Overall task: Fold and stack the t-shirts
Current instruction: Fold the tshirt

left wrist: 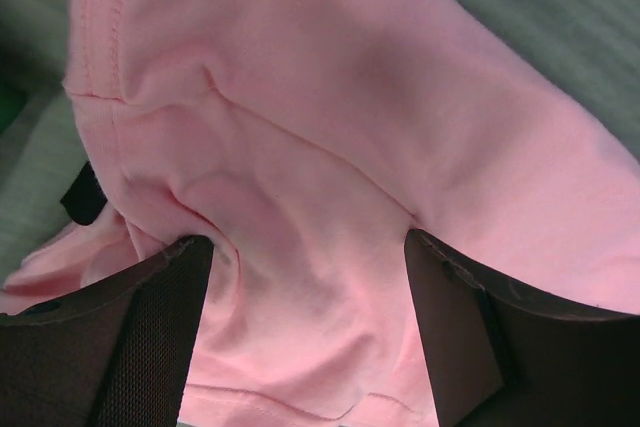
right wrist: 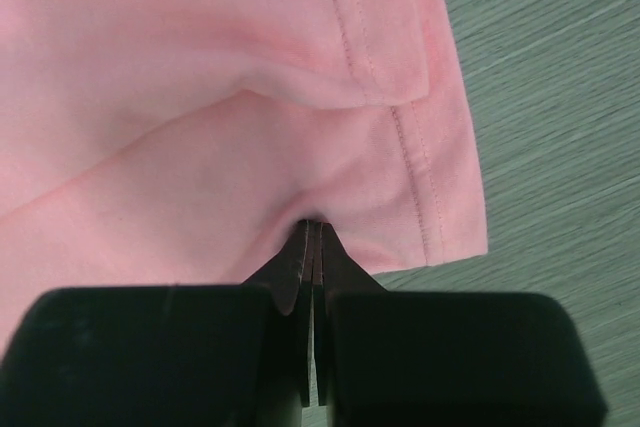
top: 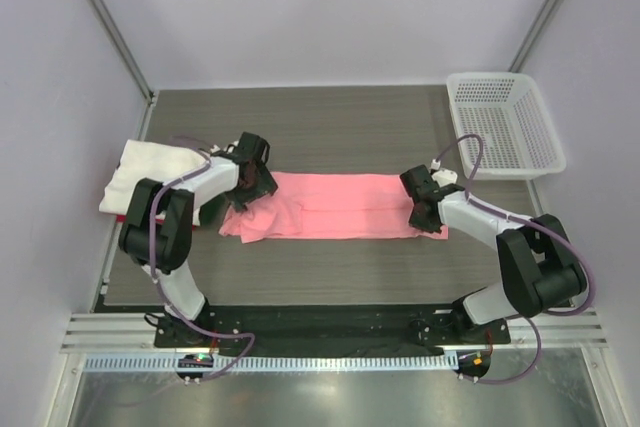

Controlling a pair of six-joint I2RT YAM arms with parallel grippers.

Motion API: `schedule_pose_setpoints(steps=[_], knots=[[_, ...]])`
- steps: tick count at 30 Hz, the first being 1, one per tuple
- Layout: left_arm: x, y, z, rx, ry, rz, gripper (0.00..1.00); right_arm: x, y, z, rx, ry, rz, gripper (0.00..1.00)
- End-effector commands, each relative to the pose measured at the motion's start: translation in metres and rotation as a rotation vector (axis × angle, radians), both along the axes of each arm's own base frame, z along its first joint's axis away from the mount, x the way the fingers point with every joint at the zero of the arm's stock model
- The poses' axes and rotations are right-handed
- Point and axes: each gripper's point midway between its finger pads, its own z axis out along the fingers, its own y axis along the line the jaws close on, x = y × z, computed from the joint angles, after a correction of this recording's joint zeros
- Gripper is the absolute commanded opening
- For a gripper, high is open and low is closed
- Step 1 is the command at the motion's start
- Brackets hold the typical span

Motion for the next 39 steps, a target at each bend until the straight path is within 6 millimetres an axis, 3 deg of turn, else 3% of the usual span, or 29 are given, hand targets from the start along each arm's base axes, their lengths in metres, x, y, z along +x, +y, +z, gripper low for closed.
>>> schedule_pose_setpoints(steps=[1,2,4,6,7,8,9,10,11,12,13,14,15,16,18,21,25,27,29,33,34,36,39], knots=[[0.024,0.000,-0.005,0.058,0.008,-0.026,0.78,-0.025,0.017,-0.023,0.085,0.107,0.058,0.01],[0.042,-0.005,-0.007,0.064,0.009,-0.036,0.78,-0.030,0.022,-0.024,0.100,0.118,0.073,0.01],[0.053,-0.009,-0.011,0.083,0.034,-0.060,0.78,-0.044,0.040,-0.025,0.126,0.129,0.121,0.01],[0.077,-0.022,-0.015,0.062,0.033,-0.085,0.78,-0.059,0.057,-0.027,0.159,0.140,0.135,0.01],[0.085,-0.027,-0.018,0.051,0.030,-0.090,0.77,-0.072,0.076,-0.026,0.168,0.145,0.208,0.01],[0.106,-0.037,-0.007,0.022,-0.014,-0.095,0.77,-0.078,0.090,-0.023,0.193,0.140,0.232,0.01],[0.110,-0.049,-0.022,-0.021,0.018,-0.120,0.77,-0.084,0.105,-0.022,0.216,0.140,0.254,0.01],[0.119,-0.058,-0.022,-0.043,0.009,-0.128,0.76,-0.095,0.130,-0.020,0.259,0.132,0.292,0.01],[0.142,-0.071,-0.005,-0.076,-0.051,-0.139,0.76,-0.101,0.145,-0.021,0.278,0.137,0.321,0.01],[0.147,-0.081,-0.022,-0.088,-0.031,-0.155,0.75,-0.102,0.169,-0.013,0.328,0.128,0.352,0.01],[0.154,-0.092,-0.020,-0.116,-0.039,-0.176,0.75,-0.101,0.189,-0.010,0.368,0.113,0.364,0.01],[0.177,-0.104,-0.005,-0.140,-0.097,-0.182,0.75,-0.111,0.207,-0.012,0.367,0.129,0.417,0.01],[0.181,-0.114,-0.020,-0.147,-0.082,-0.193,0.75,-0.104,0.233,0.003,0.409,0.096,0.451,0.01],[0.200,-0.127,-0.006,-0.192,-0.132,-0.204,0.75,-0.103,0.249,0.010,0.429,0.076,0.475,0.01],[0.213,-0.143,-0.007,-0.242,-0.154,-0.219,0.75,-0.098,0.283,0.031,0.494,0.038,0.544,0.01],[0.239,-0.162,-0.008,-0.309,-0.220,-0.240,0.75,-0.079,0.304,0.066,0.551,-0.033,0.603,0.10],[0.267,-0.173,0.010,-0.374,-0.362,-0.254,0.75,-0.046,0.293,0.105,0.595,-0.119,0.632,0.36],[0.283,-0.177,0.024,-0.429,-0.446,-0.257,0.75,-0.034,0.277,0.110,0.595,-0.140,0.629,0.37],[0.292,-0.176,0.024,-0.462,-0.476,-0.249,0.74,-0.009,0.251,0.122,0.602,-0.200,0.580,0.38],[0.316,-0.180,0.044,-0.584,-0.584,-0.236,0.75,0.008,0.203,0.116,0.581,-0.222,0.522,0.48],[0.320,-0.182,0.054,-0.596,-0.611,-0.241,0.75,0.010,0.195,0.114,0.568,-0.223,0.522,0.58],[0.325,-0.185,0.066,-0.607,-0.655,-0.249,0.76,0.011,0.174,0.107,0.553,-0.224,0.487,0.68],[0.328,-0.189,0.094,-0.642,-0.717,-0.283,0.80,0.003,0.153,0.090,0.507,-0.179,0.455,0.68]])
